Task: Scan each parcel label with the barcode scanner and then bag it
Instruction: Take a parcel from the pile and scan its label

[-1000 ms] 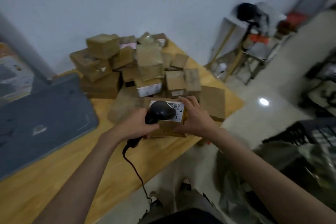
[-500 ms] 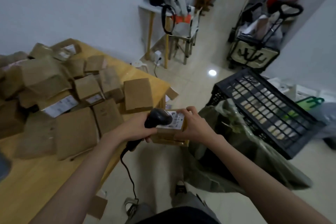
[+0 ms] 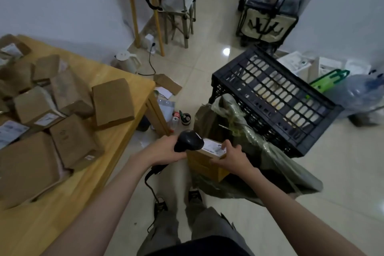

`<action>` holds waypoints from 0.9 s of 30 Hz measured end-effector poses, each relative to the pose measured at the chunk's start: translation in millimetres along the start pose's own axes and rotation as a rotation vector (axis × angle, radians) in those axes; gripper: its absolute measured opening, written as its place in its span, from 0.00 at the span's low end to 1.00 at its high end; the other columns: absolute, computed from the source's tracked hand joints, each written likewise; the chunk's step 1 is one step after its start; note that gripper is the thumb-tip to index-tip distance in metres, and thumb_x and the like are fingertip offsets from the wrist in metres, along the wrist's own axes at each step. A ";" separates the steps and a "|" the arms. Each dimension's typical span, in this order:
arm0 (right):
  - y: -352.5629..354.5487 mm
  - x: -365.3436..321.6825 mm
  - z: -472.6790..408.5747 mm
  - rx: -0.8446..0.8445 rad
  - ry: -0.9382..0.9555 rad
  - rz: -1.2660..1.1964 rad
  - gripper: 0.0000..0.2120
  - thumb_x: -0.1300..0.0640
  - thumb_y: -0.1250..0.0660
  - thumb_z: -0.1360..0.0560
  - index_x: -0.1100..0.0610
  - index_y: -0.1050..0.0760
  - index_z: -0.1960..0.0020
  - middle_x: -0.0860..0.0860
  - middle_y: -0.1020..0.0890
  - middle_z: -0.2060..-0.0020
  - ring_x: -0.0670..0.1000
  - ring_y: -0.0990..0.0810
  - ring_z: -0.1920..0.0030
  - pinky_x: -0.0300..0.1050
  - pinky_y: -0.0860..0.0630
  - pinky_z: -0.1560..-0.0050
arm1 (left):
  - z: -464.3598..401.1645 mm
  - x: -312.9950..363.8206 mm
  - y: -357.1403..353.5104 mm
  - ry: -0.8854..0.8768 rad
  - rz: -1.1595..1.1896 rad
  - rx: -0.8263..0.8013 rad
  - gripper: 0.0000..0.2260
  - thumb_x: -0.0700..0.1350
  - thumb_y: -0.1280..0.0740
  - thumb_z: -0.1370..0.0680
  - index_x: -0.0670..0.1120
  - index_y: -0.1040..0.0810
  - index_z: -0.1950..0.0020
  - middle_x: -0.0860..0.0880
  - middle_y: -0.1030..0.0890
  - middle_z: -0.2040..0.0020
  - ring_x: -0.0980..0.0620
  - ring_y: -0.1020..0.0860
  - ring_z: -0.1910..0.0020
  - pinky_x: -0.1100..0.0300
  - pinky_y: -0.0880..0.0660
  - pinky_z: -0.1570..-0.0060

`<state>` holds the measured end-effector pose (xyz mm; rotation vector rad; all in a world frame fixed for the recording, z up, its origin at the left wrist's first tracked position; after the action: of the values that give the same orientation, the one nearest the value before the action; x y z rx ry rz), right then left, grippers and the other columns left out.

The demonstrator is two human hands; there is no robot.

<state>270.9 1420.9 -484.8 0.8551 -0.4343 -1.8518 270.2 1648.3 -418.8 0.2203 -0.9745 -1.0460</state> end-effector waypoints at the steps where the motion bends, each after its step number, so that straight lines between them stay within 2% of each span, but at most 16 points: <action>1: -2.8 11.5 -4.1 -0.012 -0.036 -0.013 0.33 0.37 0.28 0.29 0.50 0.37 0.33 0.59 0.33 0.35 0.61 0.26 0.42 0.56 0.22 0.41 | -7.0 1.1 -4.8 0.001 -0.018 -0.012 0.07 0.51 0.30 0.25 0.57 0.28 0.52 0.57 0.21 0.60 0.58 0.21 0.60 0.60 0.25 0.60; 5: -8.6 47.9 -18.3 -0.035 -0.126 -0.053 0.36 0.36 0.28 0.29 0.52 0.37 0.30 0.61 0.32 0.32 0.63 0.27 0.37 0.57 0.24 0.39 | -31.9 8.5 -21.4 -0.003 -0.088 -0.064 0.09 0.49 0.30 0.26 0.57 0.29 0.52 0.54 0.22 0.58 0.52 0.21 0.56 0.55 0.23 0.55; 8: -9.1 68.2 -26.8 -0.013 -0.157 -0.069 0.37 0.34 0.30 0.28 0.53 0.36 0.28 0.60 0.28 0.35 0.62 0.25 0.38 0.56 0.23 0.41 | -45.4 13.7 -28.4 -0.020 -0.117 -0.084 0.11 0.49 0.30 0.26 0.60 0.32 0.58 0.53 0.22 0.58 0.52 0.22 0.56 0.58 0.27 0.58; 12: -7.0 77.8 -31.2 -0.023 -0.176 -0.024 0.24 0.42 0.39 0.21 0.56 0.34 0.32 0.60 0.25 0.39 0.64 0.24 0.43 0.53 0.26 0.46 | -54.2 21.7 -27.7 -0.032 -0.106 -0.097 0.12 0.49 0.30 0.26 0.61 0.33 0.60 0.53 0.21 0.58 0.52 0.21 0.56 0.58 0.26 0.58; 14: -2.1 70.1 -29.8 -0.058 -0.144 0.009 0.17 0.45 0.40 0.20 0.56 0.32 0.38 0.58 0.24 0.44 0.60 0.24 0.50 0.51 0.27 0.50 | -53.8 22.4 -23.3 -0.033 -0.098 -0.098 0.11 0.49 0.31 0.26 0.61 0.33 0.59 0.52 0.21 0.57 0.51 0.20 0.54 0.55 0.23 0.55; 18: 16.4 34.5 -29.5 -0.109 -0.024 0.102 0.12 0.47 0.38 0.19 0.54 0.31 0.42 0.53 0.24 0.51 0.53 0.23 0.59 0.50 0.22 0.55 | -43.4 18.1 -3.3 -0.041 -0.069 -0.063 0.09 0.52 0.32 0.28 0.61 0.32 0.57 0.53 0.20 0.55 0.53 0.20 0.54 0.50 0.20 0.51; 22: 38.7 -28.8 -31.6 -0.084 0.129 0.182 0.16 0.46 0.36 0.21 0.53 0.29 0.38 0.53 0.22 0.46 0.55 0.21 0.50 0.52 0.21 0.48 | -18.3 6.7 26.6 -0.014 -0.027 0.019 0.08 0.49 0.31 0.24 0.57 0.30 0.56 0.55 0.21 0.57 0.58 0.22 0.58 0.63 0.28 0.61; 25: 49.8 -85.1 -29.5 -0.065 0.237 0.247 0.15 0.45 0.34 0.23 0.52 0.29 0.41 0.54 0.21 0.45 0.55 0.21 0.49 0.48 0.23 0.53 | 15.3 -9.6 53.3 0.039 0.019 0.116 0.06 0.49 0.31 0.24 0.55 0.28 0.53 0.54 0.20 0.58 0.55 0.21 0.57 0.63 0.28 0.61; 27: 54.9 -124.0 -24.4 -0.053 0.317 0.300 0.14 0.47 0.34 0.23 0.53 0.29 0.43 0.55 0.20 0.45 0.56 0.21 0.50 0.46 0.26 0.55 | 42.4 -21.7 70.0 0.071 0.074 0.186 0.07 0.49 0.31 0.24 0.57 0.29 0.56 0.54 0.20 0.59 0.53 0.21 0.58 0.59 0.25 0.59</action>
<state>354.0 1511.0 -421.8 0.9713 -0.2937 -1.4177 278.6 1714.0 -366.0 0.3696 -1.0085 -0.8752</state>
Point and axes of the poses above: each hand's wrist, its own z-axis away from the middle knuckle, its own y-axis out of the back of the hand, x = y × z, the point moved 5 cm from there along -z, towards the middle knuckle
